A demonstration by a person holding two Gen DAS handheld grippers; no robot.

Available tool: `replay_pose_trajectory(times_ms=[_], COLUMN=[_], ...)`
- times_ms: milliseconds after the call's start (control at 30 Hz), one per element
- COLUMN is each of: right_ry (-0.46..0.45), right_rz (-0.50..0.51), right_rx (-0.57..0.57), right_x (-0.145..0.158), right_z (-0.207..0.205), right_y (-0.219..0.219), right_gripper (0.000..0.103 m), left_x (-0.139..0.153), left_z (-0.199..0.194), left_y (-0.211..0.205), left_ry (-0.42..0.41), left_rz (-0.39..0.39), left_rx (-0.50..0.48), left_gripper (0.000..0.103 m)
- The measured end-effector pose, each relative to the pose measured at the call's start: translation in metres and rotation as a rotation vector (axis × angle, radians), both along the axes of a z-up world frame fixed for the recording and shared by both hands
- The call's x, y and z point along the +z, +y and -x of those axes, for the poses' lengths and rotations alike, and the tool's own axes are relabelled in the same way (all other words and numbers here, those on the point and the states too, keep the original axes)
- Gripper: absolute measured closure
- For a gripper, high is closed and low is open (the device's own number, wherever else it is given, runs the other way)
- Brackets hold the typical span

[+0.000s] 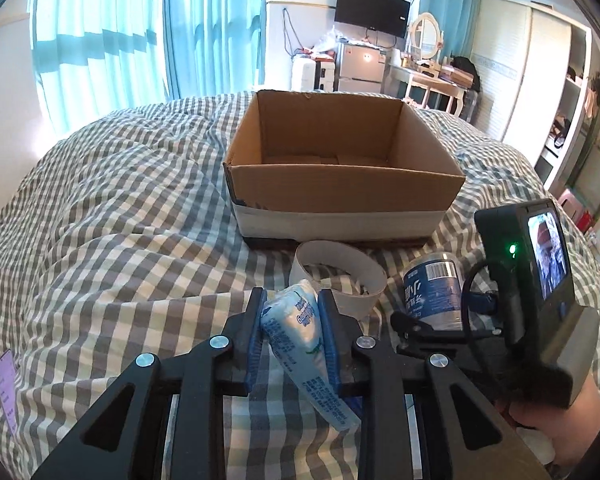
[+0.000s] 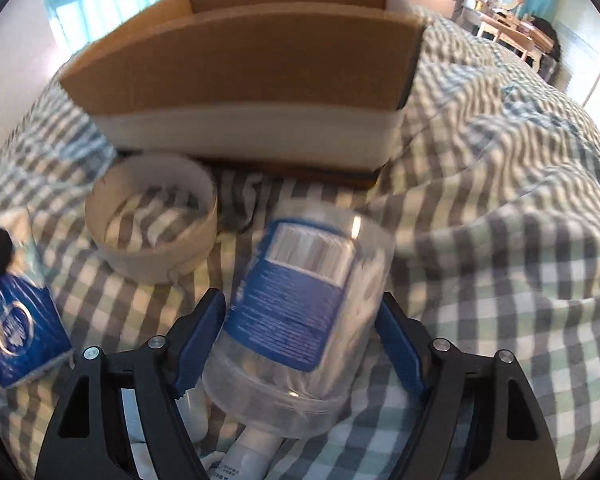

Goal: Organize objects
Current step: 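Grasp the tissue pack with the left tool while the right tool grasps the floss container, then carry the tissue pack and floss container into the box and release both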

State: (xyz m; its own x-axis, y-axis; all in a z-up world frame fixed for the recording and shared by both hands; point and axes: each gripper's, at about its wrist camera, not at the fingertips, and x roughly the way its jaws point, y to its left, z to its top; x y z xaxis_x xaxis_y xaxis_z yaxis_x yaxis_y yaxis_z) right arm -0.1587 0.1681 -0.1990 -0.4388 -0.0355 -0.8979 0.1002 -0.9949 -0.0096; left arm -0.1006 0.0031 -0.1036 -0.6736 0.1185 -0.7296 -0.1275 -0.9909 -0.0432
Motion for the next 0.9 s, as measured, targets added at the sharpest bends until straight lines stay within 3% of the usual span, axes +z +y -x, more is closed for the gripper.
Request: replay_pose_trajectory(times_ms=[367,900], right_ry=[0.165,0.377], right_rz=[0.061,0.113], right_rx=[-0.001,0.056], right_x=[0.05,0.135], right_z=[-0.049,-0.129], right_y=[0.01,-0.003], right_gripper=[0.035,0.038], left_x=[0.01,0.068], left_z=[-0.027,-0.079], left_y=[0.005,0.015], left_ry=[0.032,0.147], left_rz=[0.017,0.017], left_rx=[0.022,-0.001], left_gripper=[0.077,0.077])
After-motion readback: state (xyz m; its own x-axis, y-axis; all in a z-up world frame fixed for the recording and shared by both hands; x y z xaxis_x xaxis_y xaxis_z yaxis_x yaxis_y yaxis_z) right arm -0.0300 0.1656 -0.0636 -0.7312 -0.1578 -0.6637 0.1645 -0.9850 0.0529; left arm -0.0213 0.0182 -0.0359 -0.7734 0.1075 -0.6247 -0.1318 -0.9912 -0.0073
